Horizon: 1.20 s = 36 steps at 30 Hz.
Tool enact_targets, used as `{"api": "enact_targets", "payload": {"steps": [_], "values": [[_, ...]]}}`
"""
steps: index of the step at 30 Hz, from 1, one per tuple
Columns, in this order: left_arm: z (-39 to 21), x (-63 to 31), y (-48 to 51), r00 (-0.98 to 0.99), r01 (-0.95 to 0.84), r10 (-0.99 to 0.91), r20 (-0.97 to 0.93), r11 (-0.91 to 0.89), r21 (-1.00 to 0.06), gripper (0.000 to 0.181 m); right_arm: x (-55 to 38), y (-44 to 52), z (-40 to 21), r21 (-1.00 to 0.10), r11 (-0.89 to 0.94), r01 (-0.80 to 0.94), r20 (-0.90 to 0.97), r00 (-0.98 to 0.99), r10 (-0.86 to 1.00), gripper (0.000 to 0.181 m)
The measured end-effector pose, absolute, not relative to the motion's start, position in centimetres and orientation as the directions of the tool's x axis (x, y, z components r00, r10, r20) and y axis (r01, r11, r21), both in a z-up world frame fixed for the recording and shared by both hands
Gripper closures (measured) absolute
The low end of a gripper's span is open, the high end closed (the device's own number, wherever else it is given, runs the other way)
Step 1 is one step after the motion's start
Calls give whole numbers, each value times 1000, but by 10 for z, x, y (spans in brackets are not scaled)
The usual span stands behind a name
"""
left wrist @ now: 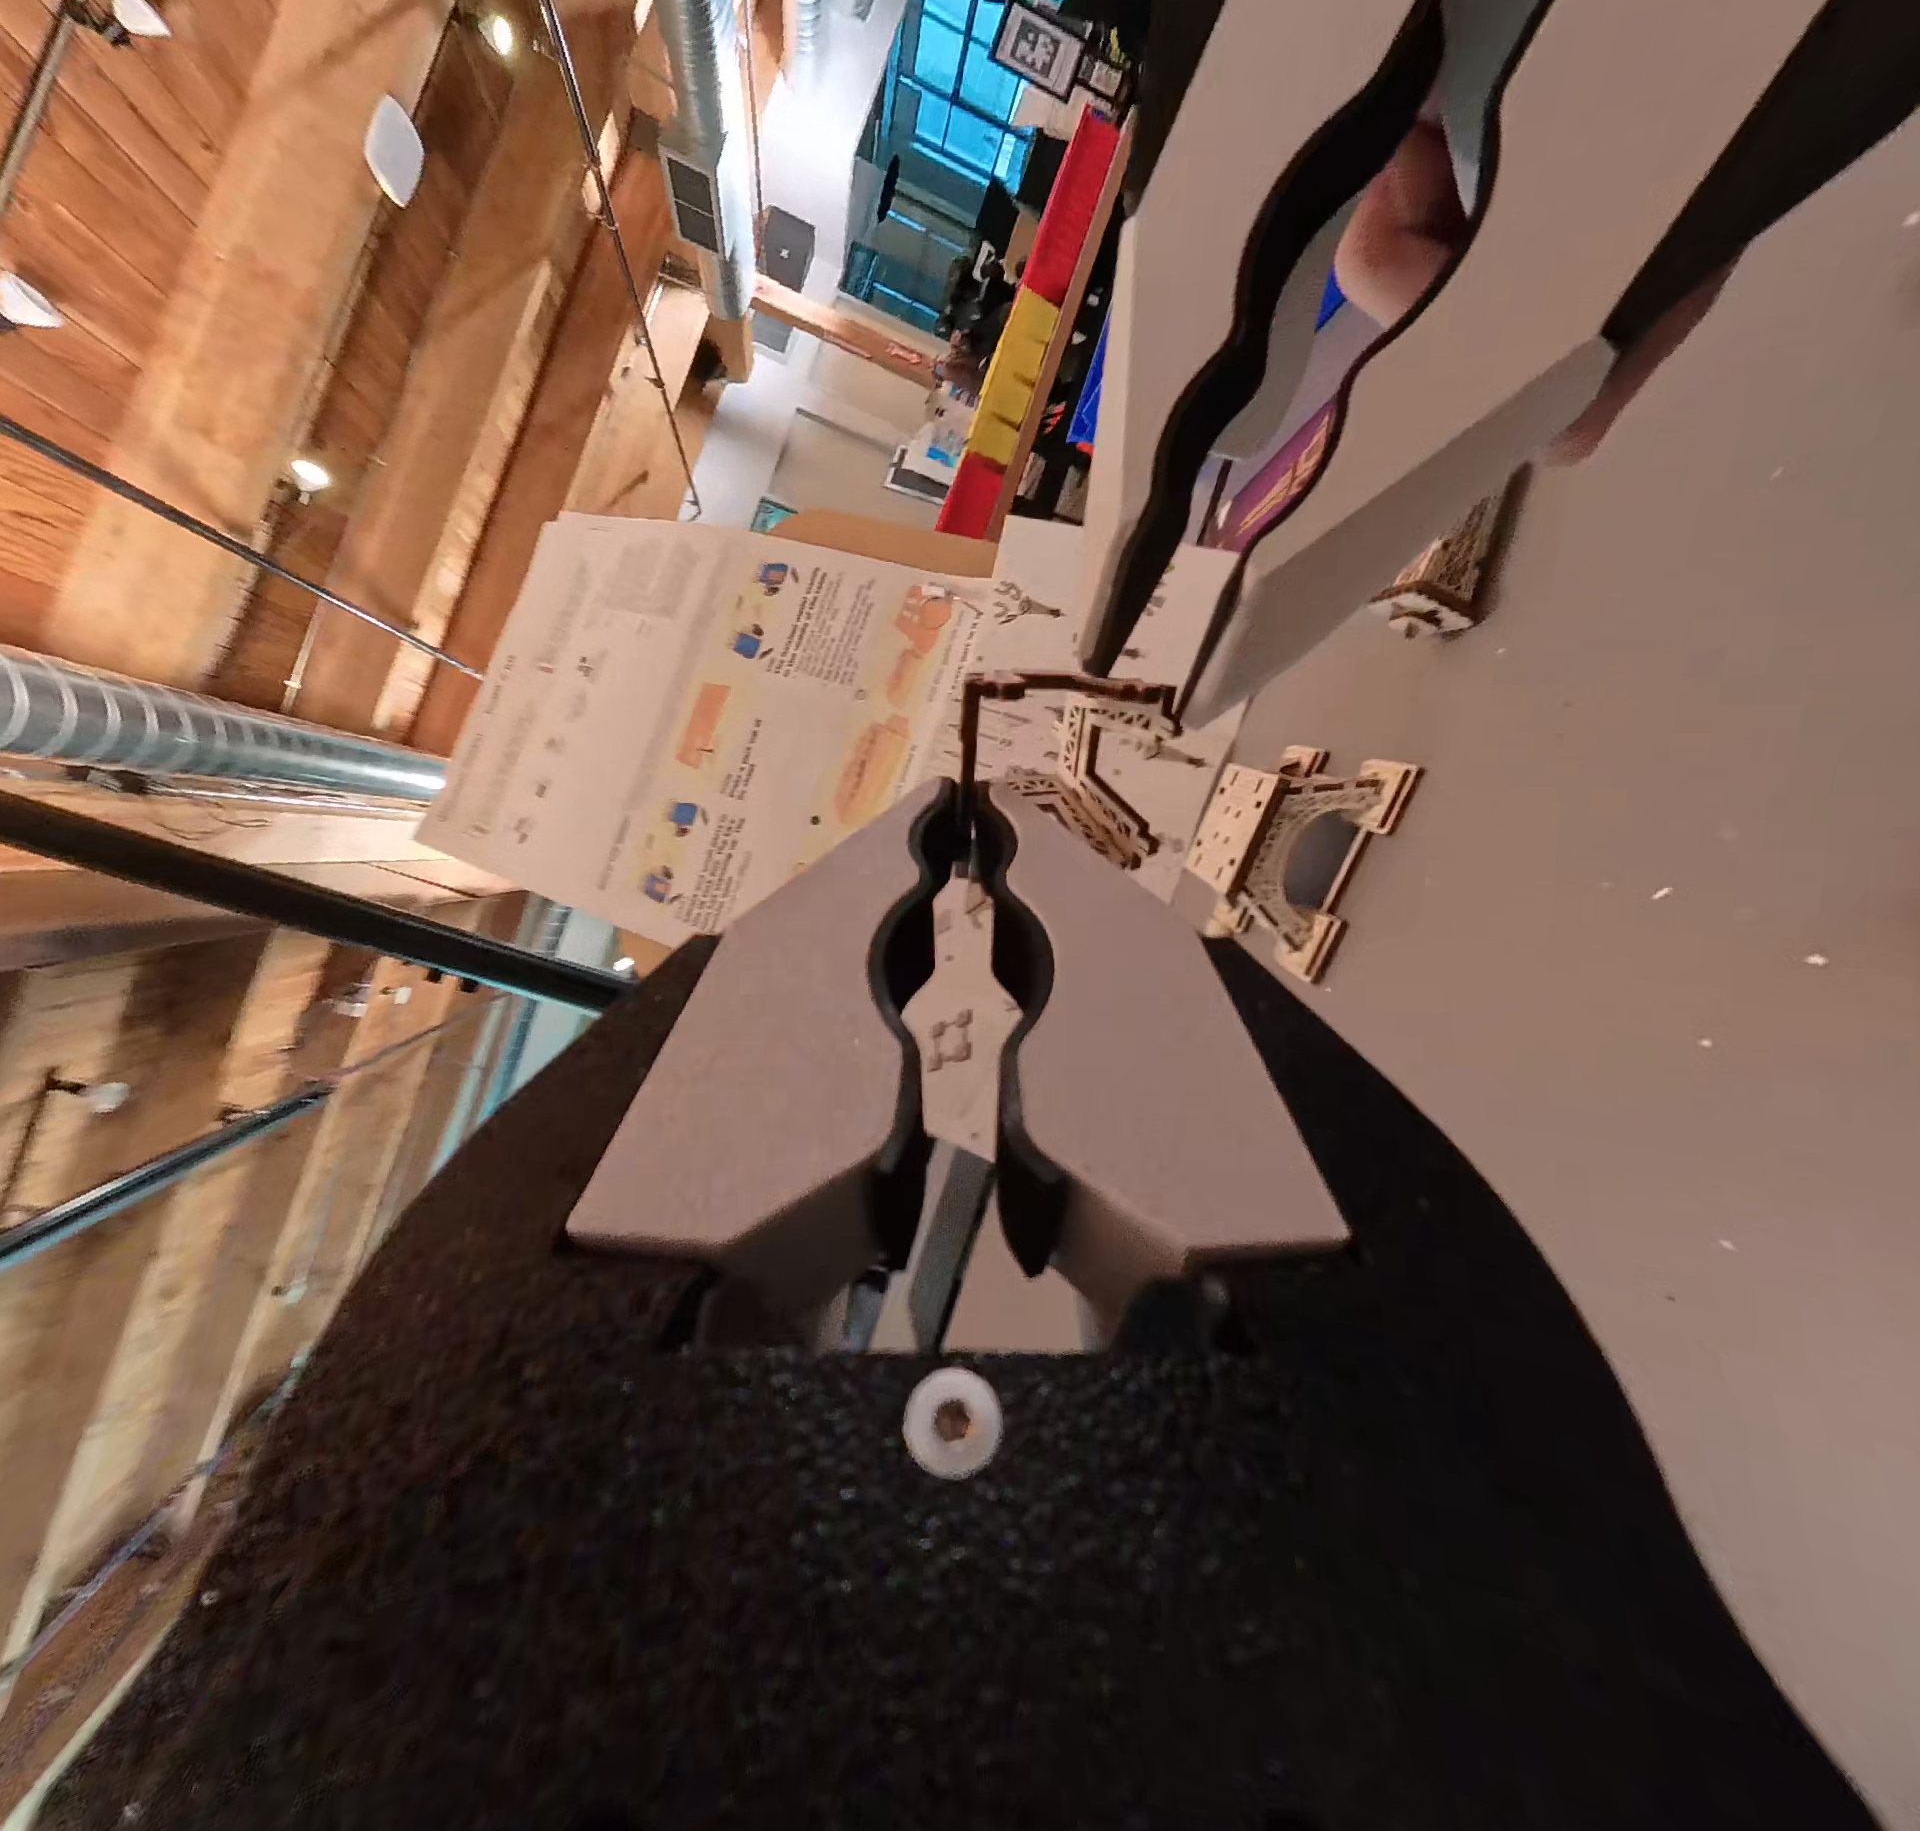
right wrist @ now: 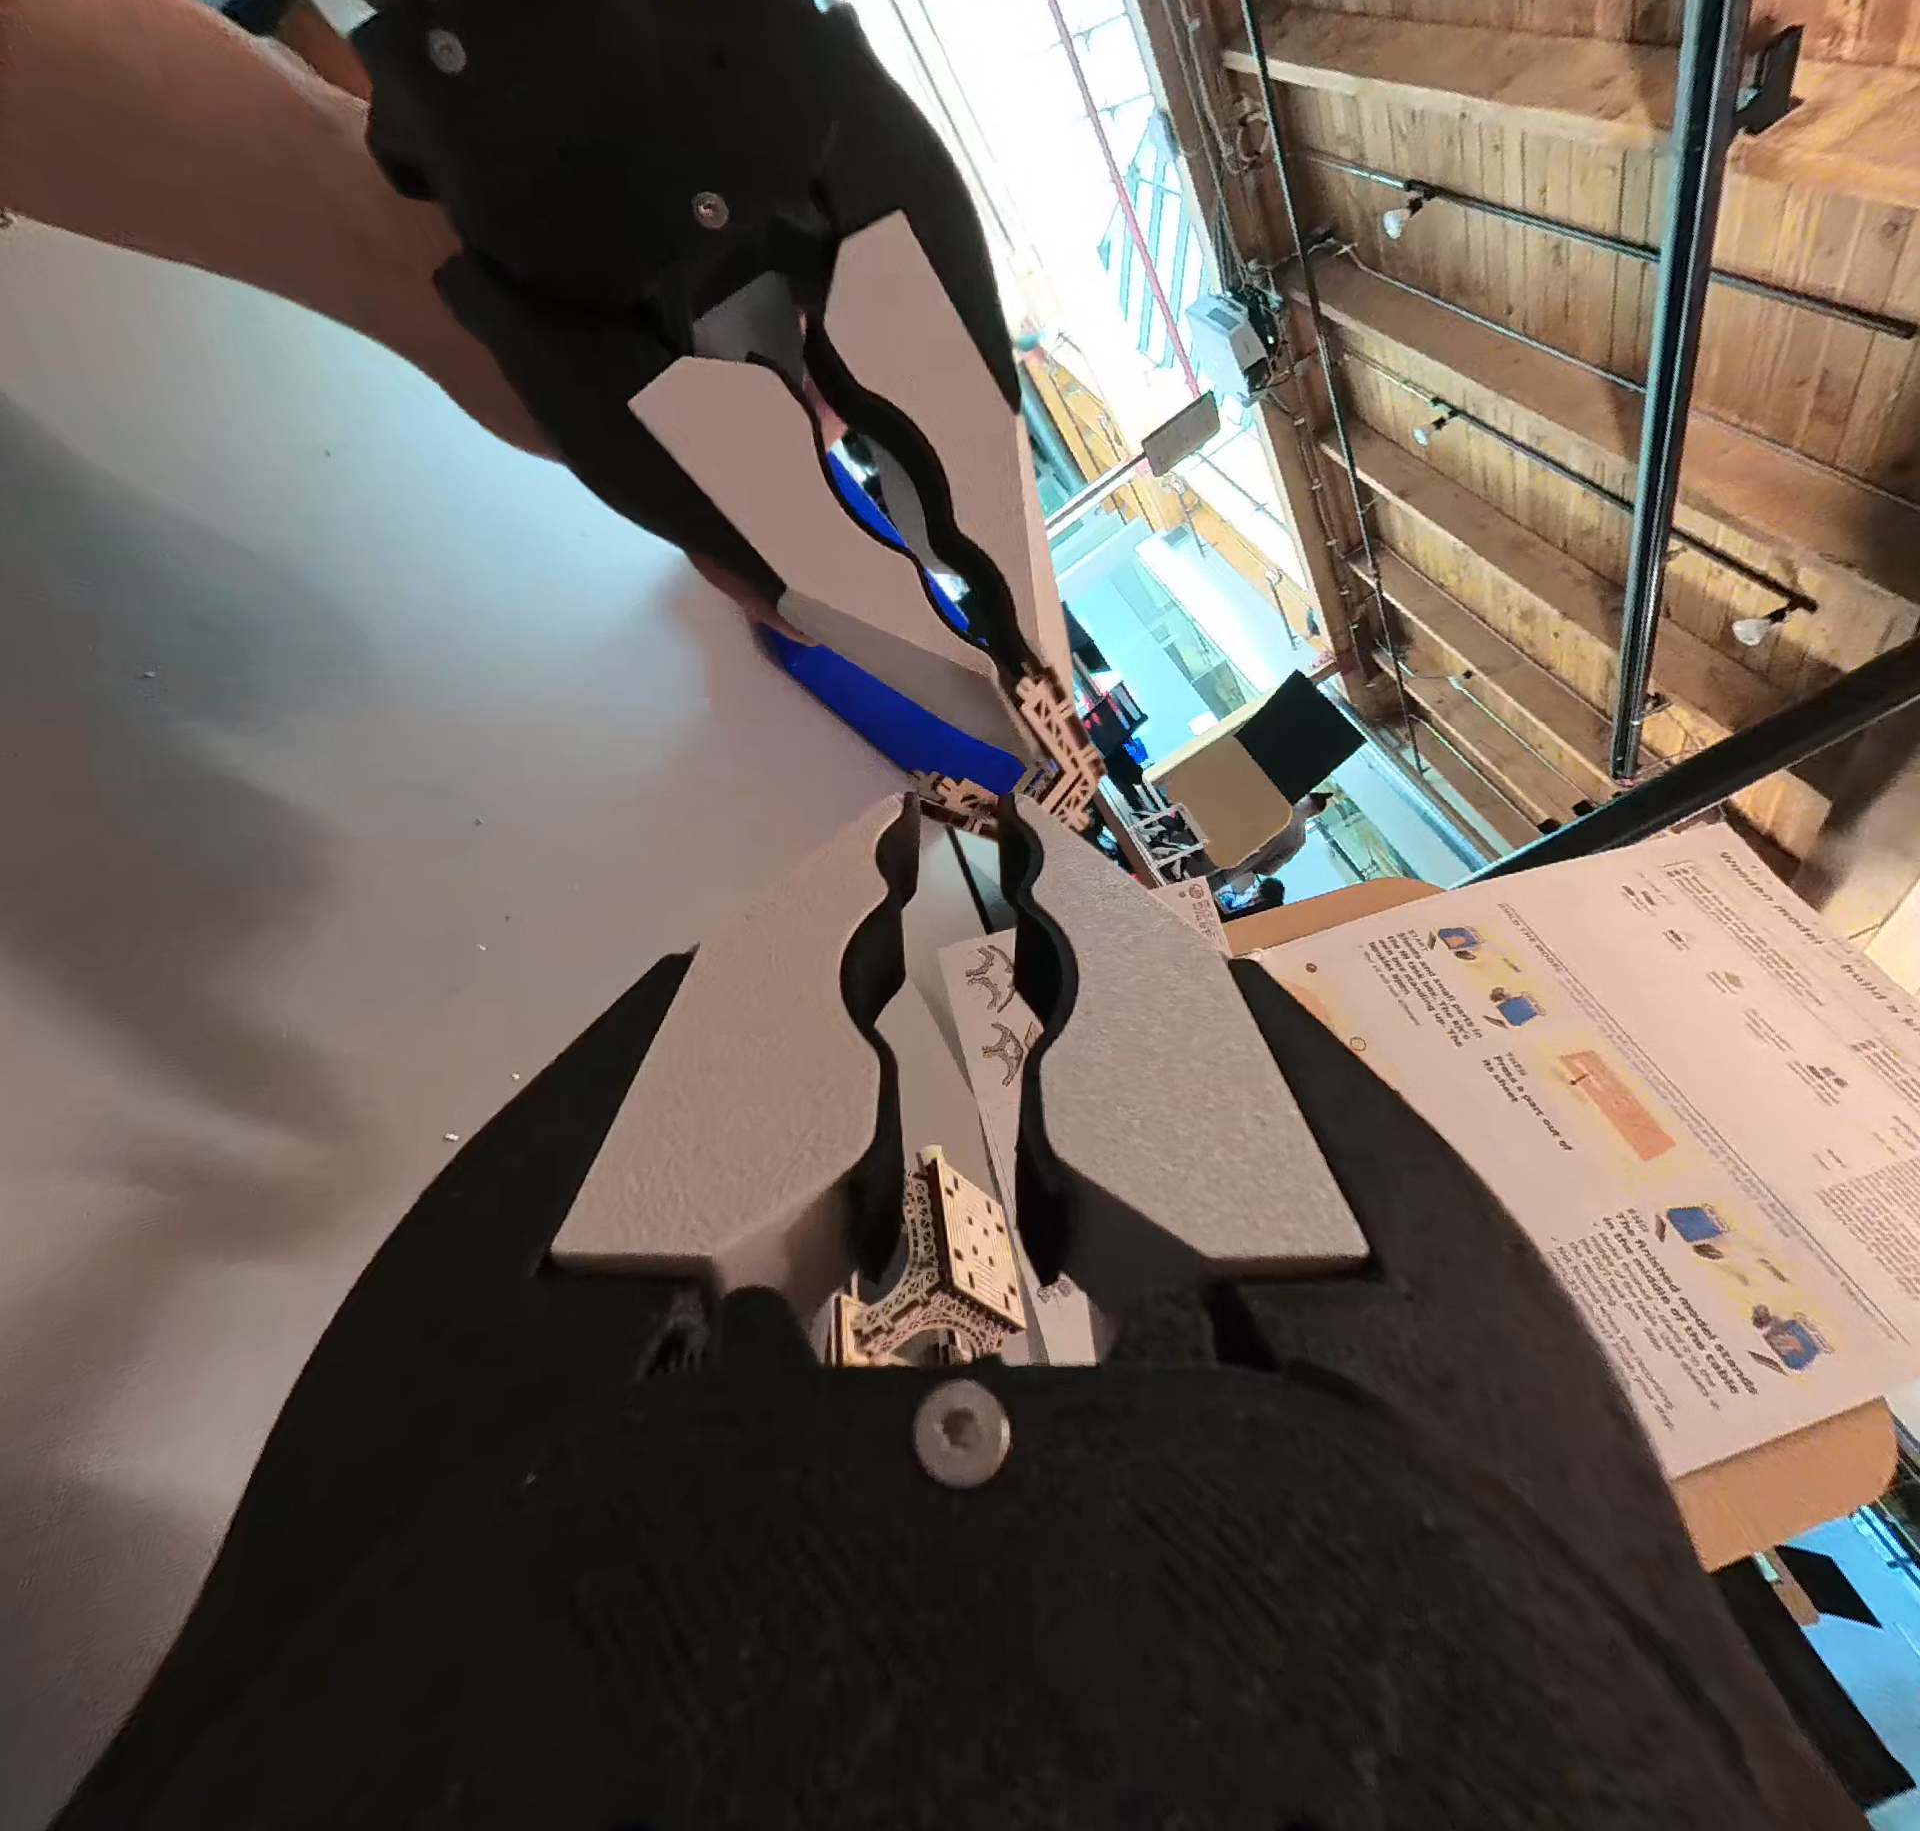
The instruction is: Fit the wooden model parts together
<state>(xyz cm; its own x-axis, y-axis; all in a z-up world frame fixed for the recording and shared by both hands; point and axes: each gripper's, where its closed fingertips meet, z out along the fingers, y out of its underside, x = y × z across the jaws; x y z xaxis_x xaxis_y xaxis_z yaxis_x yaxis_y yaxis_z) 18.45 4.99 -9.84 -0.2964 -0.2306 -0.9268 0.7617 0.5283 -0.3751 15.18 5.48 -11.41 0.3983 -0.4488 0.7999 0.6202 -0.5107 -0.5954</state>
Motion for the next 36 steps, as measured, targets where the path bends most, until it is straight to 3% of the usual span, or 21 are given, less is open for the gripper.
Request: {"api": "enact_targets", "payload": {"steps": [5, 8, 12, 14, 15, 17, 18, 20, 22, 29, 33, 36], "values": [[-96, 178, 46, -244, 787, -231, -942, 521, -332, 181, 152, 57, -112, -611, -491, 621, 786, 403, -469, 173], [-94, 186, 49, -102, 766, -197, -975, 610, -203, 181, 154, 53, -107, -599, -501, 625, 792, 369, -486, 181], [-93, 184, 47, 26, 766, -167, -986, 637, -87, 180, 149, 52, -102, -717, -369, 591, 685, 501, -529, 162], [-91, 183, 47, 112, 755, -145, -983, 656, -11, 181, 150, 48, -96, -823, -233, 517, 546, 611, -573, 152], [-91, 182, 46, 139, 754, -136, -981, 657, 16, 181, 153, 46, -95, -886, -151, 439, 438, 682, -585, 139], [-90, 178, 45, 194, 760, -130, -972, 647, 65, 181, 158, 45, -95, -977, 46, 207, 149, 823, -549, 111], [-90, 176, 44, 227, 761, -125, -966, 641, 96, 181, 156, 47, -94, -986, 147, 83, 2, 877, -480, 108], [-89, 169, 42, 279, 772, -126, -952, 620, 144, 180, 152, 49, -90, -944, 299, -139, -236, 919, -315, 118], [-87, 163, 41, 293, 787, -146, -945, 597, 152, 180, 154, 46, -88, -887, 384, -258, -360, 906, -223, 132], [-93, 163, 40, 289, 807, -157, -944, 571, 152, 180, 155, 50, -93, -776, 463, -428, -516, 853, -77, 128], [-97, 166, 39, 222, 827, -182, -958, 556, 86, 180, 160, 44, -92, -704, 513, -492, -578, 816, -11, 141], [-100, 169, 38, 99, 854, -226, -969, 519, -34, 180, 169, 36, -94, -650, 565, -509, -618, 786, -3, 147]]}}
